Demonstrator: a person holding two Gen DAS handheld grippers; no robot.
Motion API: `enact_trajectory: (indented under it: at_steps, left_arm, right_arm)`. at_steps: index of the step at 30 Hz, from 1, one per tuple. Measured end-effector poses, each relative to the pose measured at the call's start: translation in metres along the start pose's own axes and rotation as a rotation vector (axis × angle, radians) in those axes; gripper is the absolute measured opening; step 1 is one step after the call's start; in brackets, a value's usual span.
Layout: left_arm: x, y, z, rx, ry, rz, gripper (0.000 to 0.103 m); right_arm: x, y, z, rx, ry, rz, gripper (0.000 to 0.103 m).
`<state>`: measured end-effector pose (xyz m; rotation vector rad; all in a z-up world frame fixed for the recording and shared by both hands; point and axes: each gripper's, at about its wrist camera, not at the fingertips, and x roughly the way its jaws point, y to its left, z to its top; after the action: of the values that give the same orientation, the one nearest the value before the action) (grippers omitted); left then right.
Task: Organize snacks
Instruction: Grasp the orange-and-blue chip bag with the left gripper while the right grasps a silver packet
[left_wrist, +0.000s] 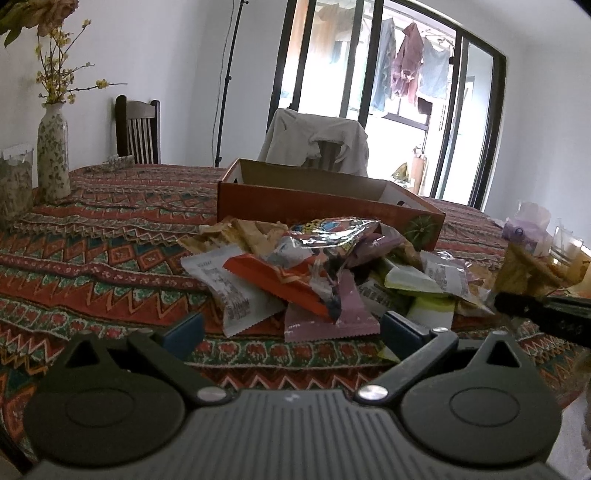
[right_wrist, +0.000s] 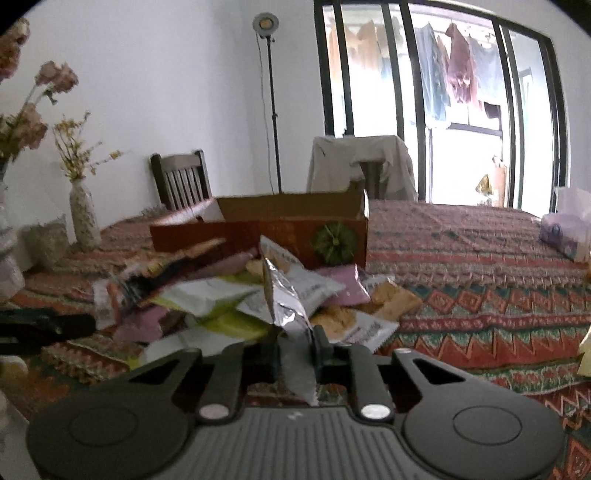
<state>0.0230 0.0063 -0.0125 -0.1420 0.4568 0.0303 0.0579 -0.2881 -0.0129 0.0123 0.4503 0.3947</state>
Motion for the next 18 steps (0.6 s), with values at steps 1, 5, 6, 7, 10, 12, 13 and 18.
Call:
enact_trajectory:
  at_steps: [1, 5, 6, 7, 10, 12, 13, 18]
  left_arm:
    - [0.001, 0.0, 0.003, 0.0, -0.003, 0.003, 0.103]
    - [0.007, -0.001, 0.019, 0.008, -0.016, 0.0, 0.103]
    - [0.009, -0.002, 0.023, 0.012, -0.018, -0.004, 0.103]
    - [0.012, -0.002, 0.028, 0.019, -0.018, -0.004, 0.103]
    - [0.023, -0.006, 0.038, 0.048, -0.009, 0.017, 0.103]
    - [0.032, -0.009, 0.046, 0.067, -0.008, 0.026, 0.103]
    - [0.039, -0.011, 0.05, 0.078, -0.001, 0.033, 0.103]
    - [0.07, -0.013, 0.06, 0.088, 0.072, 0.043, 0.103]
  right_arm:
    - [-0.002, 0.0, 0.002, 0.0, -0.011, 0.003, 0.016]
    - [-0.003, 0.0, 0.011, -0.004, -0.038, 0.007, 0.016]
    - [-0.001, 0.0, 0.014, -0.004, -0.041, 0.006, 0.016]
    - [0.0, -0.001, 0.016, -0.003, -0.045, 0.006, 0.016]
    - [0.004, -0.002, 0.021, -0.004, -0.055, 0.009, 0.016]
    - [0.006, -0.001, 0.025, -0.006, -0.061, 0.01, 0.016]
    - [0.008, -0.002, 0.026, -0.005, -0.061, 0.01, 0.016]
    - [0.019, -0.002, 0.034, -0.003, -0.063, 0.006, 0.016]
